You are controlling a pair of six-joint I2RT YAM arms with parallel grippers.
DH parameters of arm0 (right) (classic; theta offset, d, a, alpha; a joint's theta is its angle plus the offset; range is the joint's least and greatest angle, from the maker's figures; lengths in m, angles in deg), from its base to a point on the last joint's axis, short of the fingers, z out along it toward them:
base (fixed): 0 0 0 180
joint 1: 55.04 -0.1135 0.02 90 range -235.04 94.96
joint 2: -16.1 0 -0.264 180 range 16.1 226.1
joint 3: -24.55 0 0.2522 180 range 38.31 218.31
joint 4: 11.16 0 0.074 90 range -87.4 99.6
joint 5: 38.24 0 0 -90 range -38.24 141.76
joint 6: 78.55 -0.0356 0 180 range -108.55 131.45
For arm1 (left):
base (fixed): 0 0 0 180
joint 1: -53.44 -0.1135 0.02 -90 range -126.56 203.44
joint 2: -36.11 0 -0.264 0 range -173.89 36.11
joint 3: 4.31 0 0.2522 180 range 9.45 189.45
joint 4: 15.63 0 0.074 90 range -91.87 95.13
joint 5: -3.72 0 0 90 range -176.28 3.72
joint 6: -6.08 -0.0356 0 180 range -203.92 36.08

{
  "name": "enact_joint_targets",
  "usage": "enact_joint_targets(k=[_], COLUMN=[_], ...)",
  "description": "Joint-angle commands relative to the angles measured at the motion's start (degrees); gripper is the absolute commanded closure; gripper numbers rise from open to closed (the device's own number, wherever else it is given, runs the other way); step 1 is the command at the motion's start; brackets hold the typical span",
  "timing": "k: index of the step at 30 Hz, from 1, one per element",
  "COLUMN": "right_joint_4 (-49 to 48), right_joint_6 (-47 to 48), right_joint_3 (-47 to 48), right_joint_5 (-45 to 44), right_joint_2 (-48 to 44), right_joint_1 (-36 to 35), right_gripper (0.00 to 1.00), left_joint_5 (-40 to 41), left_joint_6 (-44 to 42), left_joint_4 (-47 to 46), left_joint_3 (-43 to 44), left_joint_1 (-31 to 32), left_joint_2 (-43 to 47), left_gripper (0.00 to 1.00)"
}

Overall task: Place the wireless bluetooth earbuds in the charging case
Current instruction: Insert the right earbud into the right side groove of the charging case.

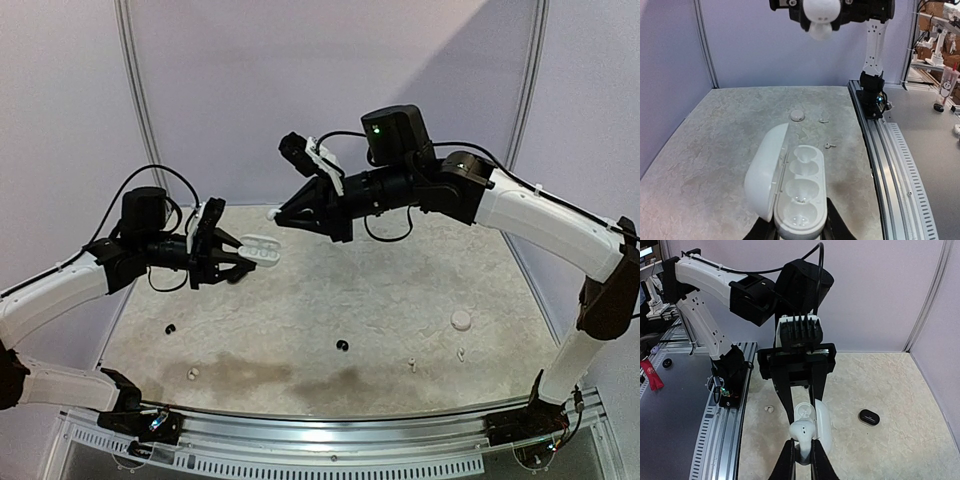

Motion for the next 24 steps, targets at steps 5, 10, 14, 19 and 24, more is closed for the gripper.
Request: enact_joint_targets(k=[5,10,14,19,24], right_joint_4=[4.1,5.0,5.6,6.4,6.7], right_joint_6=[3.3,4.7,5.4,6.3,7.1], right_joint_3=[0.8,1.3,1.8,1.8,1.9], right_joint_5=[-4.4,-5.9,-7.0,-8.6,-9.3], right_joint_2=[1.4,2.3,3.2,3.5,4.1], right_joint_1=[-3.1,-3.7,-3.8,-3.8,-4.0], right_gripper=[1.00,1.00,1.00,1.00,1.00], left_joint_5=[0.1,0.2,0.0,0.2,0.1], left_joint_6=[-5.5,-6.8,-8.2,-10.0,-10.5], left_joint_4=[1.0,1.4,1.8,1.9,1.7], left_joint_3=[0.6,0.7,0.6,0.5,0.5], left_joint_1=[1.5,1.5,1.5,1.5,1.5], left_joint_2=[-0.2,-0.2,0.2,0.2,0.3], left_gripper=[1.00,1.00,1.00,1.00,1.00])
